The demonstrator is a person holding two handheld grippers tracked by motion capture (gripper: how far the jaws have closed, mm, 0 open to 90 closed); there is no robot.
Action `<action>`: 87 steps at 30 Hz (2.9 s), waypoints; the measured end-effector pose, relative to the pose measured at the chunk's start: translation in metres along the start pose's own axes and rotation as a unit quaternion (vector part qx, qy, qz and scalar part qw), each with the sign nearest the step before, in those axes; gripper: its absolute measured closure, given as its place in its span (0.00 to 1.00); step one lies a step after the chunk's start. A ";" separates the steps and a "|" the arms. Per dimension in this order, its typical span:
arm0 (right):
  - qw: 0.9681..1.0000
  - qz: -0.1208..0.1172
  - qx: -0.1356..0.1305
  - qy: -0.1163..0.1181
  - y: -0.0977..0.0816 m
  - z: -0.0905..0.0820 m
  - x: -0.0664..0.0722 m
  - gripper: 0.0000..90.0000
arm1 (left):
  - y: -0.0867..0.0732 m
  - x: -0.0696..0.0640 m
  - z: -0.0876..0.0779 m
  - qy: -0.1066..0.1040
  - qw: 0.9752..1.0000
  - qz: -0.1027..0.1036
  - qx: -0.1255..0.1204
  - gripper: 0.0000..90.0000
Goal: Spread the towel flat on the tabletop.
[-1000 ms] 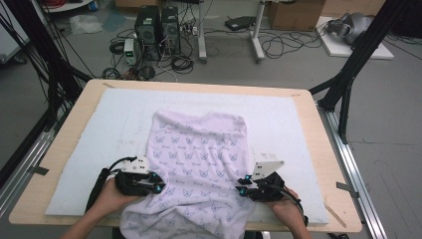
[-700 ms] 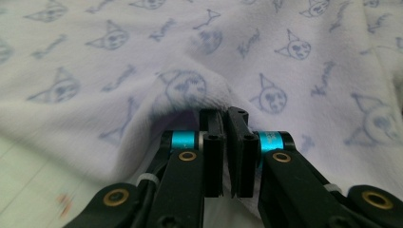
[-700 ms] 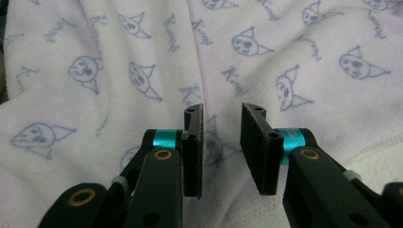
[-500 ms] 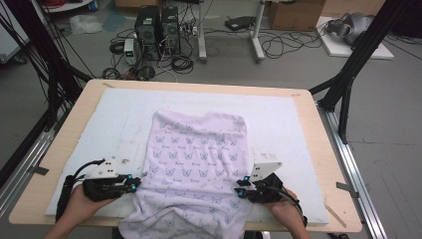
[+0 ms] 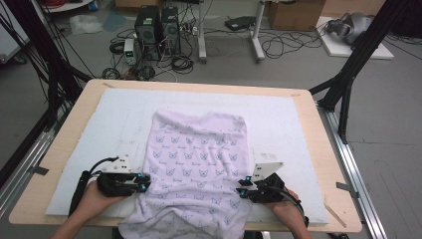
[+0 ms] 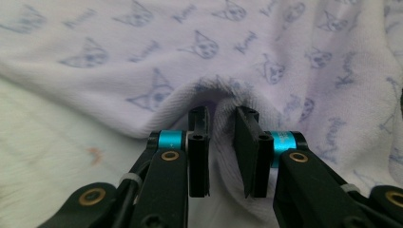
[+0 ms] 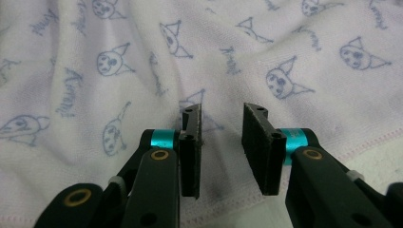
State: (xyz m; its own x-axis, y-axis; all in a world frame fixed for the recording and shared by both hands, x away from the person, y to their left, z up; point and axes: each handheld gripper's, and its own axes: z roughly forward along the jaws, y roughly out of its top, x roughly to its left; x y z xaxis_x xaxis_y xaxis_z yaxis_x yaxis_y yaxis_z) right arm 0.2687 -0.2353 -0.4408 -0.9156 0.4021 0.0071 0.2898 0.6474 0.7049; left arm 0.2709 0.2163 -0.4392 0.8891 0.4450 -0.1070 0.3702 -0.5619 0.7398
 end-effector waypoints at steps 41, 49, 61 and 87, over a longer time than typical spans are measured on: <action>1.000 0.017 0.018 -0.002 0.012 0.006 -0.027 0.98 | 0.001 0.022 -0.009 0.084 0.996 -0.007 0.008 0.98; 0.999 0.025 -0.010 -0.027 0.013 -0.007 -0.029 0.93 | -0.001 0.020 -0.031 0.073 0.997 -0.014 -0.027 0.85; 1.000 -0.007 0.001 0.019 -0.004 -0.012 0.015 0.73 | -0.011 -0.009 -0.006 0.028 0.999 0.023 0.001 0.77; 0.993 -0.076 0.005 0.091 0.022 0.021 0.051 0.78 | -0.008 -0.039 0.001 -0.027 0.997 0.072 0.010 0.82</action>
State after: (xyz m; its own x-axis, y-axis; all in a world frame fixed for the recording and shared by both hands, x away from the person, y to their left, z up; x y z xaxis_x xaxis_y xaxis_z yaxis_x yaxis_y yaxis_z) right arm 0.2339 -0.1868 -0.4392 -0.9841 0.1754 0.0294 0.1454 0.6985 0.7007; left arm 0.2331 0.2031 -0.4417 0.9463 0.3213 -0.0366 0.2426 -0.6307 0.7371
